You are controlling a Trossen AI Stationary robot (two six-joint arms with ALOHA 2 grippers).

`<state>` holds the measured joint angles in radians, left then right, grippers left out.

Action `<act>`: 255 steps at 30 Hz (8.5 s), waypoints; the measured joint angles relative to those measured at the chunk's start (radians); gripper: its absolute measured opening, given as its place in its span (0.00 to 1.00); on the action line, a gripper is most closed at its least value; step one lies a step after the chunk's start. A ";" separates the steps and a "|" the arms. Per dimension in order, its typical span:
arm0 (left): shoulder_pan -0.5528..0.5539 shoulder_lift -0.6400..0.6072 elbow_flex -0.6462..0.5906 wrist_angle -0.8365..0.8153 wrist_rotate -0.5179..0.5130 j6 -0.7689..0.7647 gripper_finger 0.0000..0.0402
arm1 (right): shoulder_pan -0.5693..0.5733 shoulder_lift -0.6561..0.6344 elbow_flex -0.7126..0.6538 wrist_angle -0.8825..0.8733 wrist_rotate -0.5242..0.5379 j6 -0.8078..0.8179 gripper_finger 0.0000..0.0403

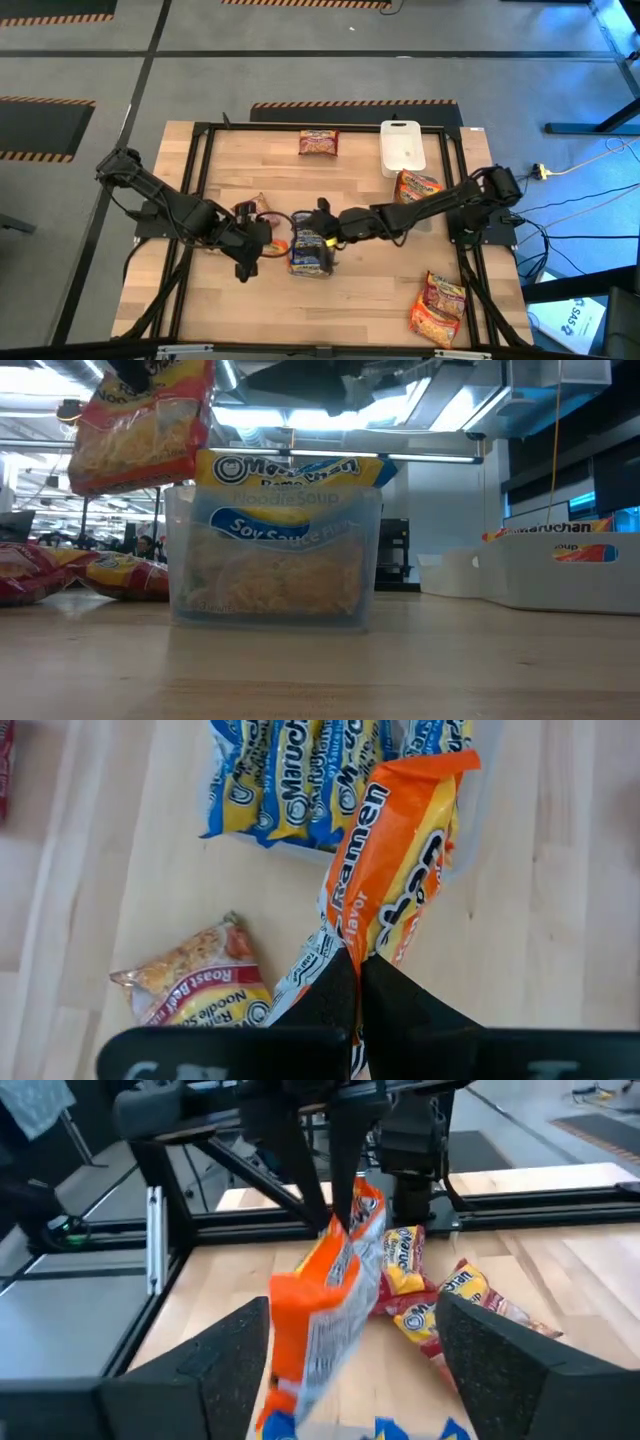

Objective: Sort Maruchan noodles
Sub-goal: Put the left orange noodle pack into the gray bin, then put the orange noodle pack into the gray bin

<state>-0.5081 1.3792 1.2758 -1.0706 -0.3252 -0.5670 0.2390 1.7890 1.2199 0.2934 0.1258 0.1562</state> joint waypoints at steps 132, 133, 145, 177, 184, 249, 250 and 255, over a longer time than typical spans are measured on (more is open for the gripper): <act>0.192 -0.291 -0.444 0.682 -0.151 0.368 0.34 | 0.043 -1.284 -1.047 -0.673 0.449 0.421 0.24; 0.192 -0.291 -0.444 0.685 -0.152 0.368 0.34 | 0.043 -1.284 -1.047 -0.676 0.453 0.438 0.24; 0.192 -0.290 -0.444 0.691 -0.152 0.368 0.34 | 0.042 -1.280 -1.002 -0.799 0.405 0.467 0.53; 0.166 -0.210 -0.814 1.608 -0.076 0.421 0.34 | 0.070 -0.637 -0.501 -0.473 -0.125 0.350 0.57; 0.099 -0.081 -0.836 1.704 -0.065 0.391 0.34 | 0.197 -0.399 -0.206 -0.744 -0.123 0.378 0.57; -0.048 -0.020 -0.835 1.734 -0.058 0.455 0.34 | 0.744 -0.281 -0.210 -1.135 -0.264 1.707 0.57; -0.048 -0.020 -0.835 1.735 -0.058 0.455 0.34 | 0.762 -0.273 -0.218 -1.116 -0.260 1.717 0.57; -0.048 -0.020 -0.835 1.735 -0.058 0.448 0.34 | 0.827 -0.189 -0.235 -1.013 -0.256 1.651 0.57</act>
<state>-0.5564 1.3594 0.4408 0.6643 -0.3832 -0.1192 1.0663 1.5995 0.9851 -0.7197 -0.1305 1.8068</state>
